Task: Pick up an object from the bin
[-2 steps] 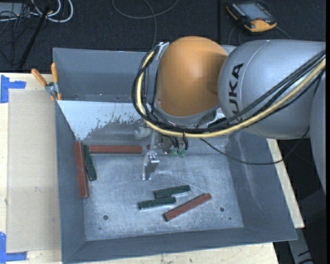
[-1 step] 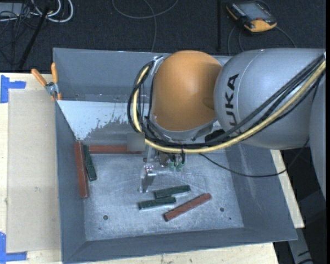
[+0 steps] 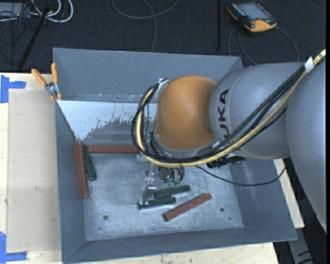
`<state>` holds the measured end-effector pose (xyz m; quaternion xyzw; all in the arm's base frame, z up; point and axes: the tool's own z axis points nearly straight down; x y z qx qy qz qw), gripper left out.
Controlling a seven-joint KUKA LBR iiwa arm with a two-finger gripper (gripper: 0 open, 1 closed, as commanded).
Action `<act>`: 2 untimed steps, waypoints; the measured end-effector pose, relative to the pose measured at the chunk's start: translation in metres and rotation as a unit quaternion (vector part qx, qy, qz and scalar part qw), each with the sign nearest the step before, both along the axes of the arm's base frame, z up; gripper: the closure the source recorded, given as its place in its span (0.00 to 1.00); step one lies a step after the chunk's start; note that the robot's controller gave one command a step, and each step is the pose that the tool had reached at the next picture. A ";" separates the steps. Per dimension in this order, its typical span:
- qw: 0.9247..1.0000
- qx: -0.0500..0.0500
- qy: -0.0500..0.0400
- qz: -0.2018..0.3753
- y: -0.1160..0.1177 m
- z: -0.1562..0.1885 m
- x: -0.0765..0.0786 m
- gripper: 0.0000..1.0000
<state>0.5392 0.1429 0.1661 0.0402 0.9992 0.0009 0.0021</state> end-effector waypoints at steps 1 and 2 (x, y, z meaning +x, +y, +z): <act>0.997 -0.001 0.003 0.083 -0.027 -0.065 -0.003 0.00; 0.995 0.000 0.002 -0.104 -0.087 -0.069 0.009 1.00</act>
Offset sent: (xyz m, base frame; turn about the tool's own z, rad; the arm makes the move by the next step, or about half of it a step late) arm 0.0089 -0.0866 -0.0689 0.2070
